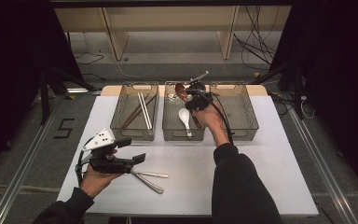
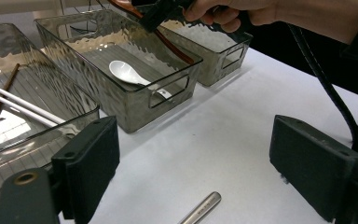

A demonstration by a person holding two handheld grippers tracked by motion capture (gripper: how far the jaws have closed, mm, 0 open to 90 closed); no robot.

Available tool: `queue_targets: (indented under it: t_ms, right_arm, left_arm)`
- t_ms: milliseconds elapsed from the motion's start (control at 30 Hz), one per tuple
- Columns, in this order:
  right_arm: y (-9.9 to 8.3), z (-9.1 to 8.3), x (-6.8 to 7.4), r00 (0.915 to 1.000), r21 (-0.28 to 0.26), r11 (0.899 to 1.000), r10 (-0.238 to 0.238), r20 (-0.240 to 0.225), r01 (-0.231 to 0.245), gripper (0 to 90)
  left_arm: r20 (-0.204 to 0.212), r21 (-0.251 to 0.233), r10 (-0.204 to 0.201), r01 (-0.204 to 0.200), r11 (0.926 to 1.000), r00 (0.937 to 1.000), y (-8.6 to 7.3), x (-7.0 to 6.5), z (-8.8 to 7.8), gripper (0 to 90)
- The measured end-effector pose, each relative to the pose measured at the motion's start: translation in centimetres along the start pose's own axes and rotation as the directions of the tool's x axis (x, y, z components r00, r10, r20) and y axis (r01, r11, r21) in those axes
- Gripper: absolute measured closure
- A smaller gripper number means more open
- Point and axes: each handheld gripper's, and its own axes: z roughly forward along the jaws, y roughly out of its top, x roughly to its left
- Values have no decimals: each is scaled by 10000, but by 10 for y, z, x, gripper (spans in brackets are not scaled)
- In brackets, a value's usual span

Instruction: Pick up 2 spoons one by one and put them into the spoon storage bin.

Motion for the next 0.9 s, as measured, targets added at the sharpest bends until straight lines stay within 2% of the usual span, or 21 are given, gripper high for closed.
queue_targets:
  t_ms: [133, 233, 400, 633, 800, 900]
  right_arm:
    - [-1, 2, -2, 9999, -24, 9999, 126, -10, -126, 810]
    - [-2, 3, -1, 9997, 54, 9998, 193, -160, -193, 699]
    - [-2, -1, 3, 9995, 131, 9999, 48, -324, -44, 580]
    - [-12, -20, 15, 9951, -242, 9977, -650, -746, 634, 465]
    - [-28, -38, 33, 9835, -531, 9890, -1430, -1110, 1379, 403]
    - [-39, -47, 42, 9775, -675, 9863, -1584, -1395, 1502, 379]
  left_arm:
    - [-9, 4, 31, -31, 10000, 10000, 0, 0, 0, 156]
    - [-17, -7, 22, -22, 10000, 10000, 0, 0, 0, 156]
    - [-32, -3, 63, -63, 10000, 10000, 0, 1, -1, 156]
    - [-129, -21, 38, -38, 10000, 9999, 0, 3, -2, 156]
    - [-234, -12, -8, 8, 10000, 9997, 0, 6, -3, 156]
    - [-270, 4, -1, 2, 10000, 9996, 0, 6, -2, 156]
